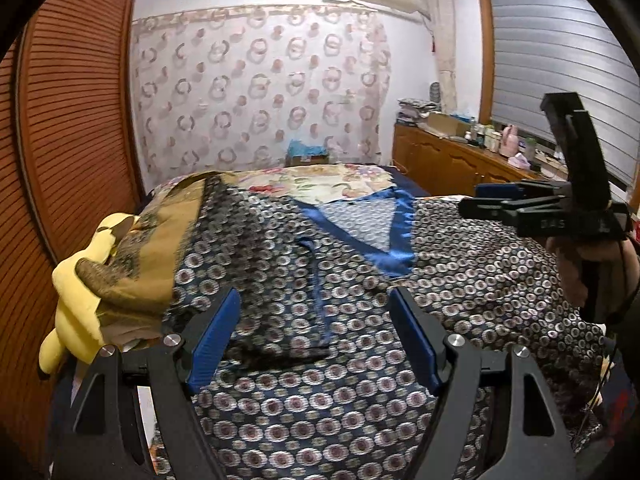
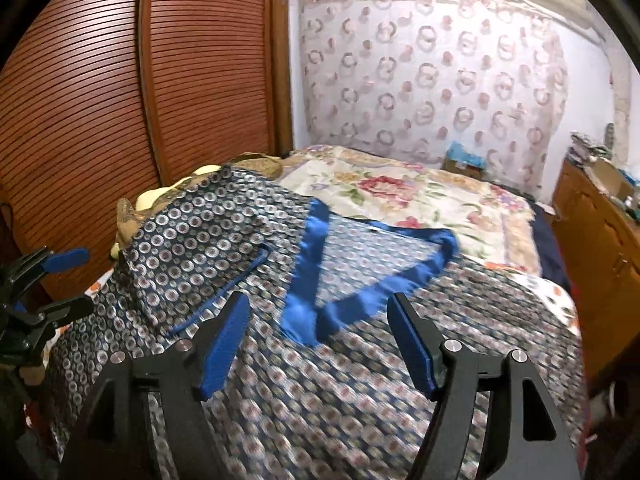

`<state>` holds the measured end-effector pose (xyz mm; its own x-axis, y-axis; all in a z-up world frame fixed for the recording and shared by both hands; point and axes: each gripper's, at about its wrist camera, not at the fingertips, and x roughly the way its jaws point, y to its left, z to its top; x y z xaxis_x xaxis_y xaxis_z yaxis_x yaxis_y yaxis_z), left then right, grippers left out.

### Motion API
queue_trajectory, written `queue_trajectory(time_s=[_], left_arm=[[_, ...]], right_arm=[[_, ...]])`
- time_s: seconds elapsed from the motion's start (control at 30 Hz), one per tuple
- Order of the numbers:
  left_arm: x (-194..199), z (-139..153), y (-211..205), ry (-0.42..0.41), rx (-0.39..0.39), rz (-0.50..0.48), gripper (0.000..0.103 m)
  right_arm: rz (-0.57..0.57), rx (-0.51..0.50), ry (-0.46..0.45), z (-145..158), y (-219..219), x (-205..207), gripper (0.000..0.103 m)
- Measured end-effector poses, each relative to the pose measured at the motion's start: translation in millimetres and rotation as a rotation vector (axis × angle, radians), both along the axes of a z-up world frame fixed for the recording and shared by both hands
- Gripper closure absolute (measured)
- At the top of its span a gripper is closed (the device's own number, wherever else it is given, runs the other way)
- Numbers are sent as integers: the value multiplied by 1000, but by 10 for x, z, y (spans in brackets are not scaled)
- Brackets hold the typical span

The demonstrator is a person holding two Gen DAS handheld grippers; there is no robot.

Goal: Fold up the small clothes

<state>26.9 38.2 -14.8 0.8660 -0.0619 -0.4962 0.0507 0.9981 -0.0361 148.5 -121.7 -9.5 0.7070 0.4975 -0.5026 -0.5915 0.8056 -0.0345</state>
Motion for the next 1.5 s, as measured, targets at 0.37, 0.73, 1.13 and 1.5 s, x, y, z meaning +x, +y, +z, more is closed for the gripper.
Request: queue_trajectory(time_s=[0.37,0.73,1.13,1.5], left_arm=[[35,-22,-246,8,-14,-68,26],[60,-67,-319,30,-22,-92,26],[104,-167,-423,66,-27,-118,26],[122,-198,-438,82,-29,-121,26]], right_arm=[[-175,-43,-60,-134,-860,-752,30],[-399,-36,67,-542,-1842,-884,30],[-475,61,276,-791,-2325,-710,32],[-450,13,298,-758,-2342,-534,65]])
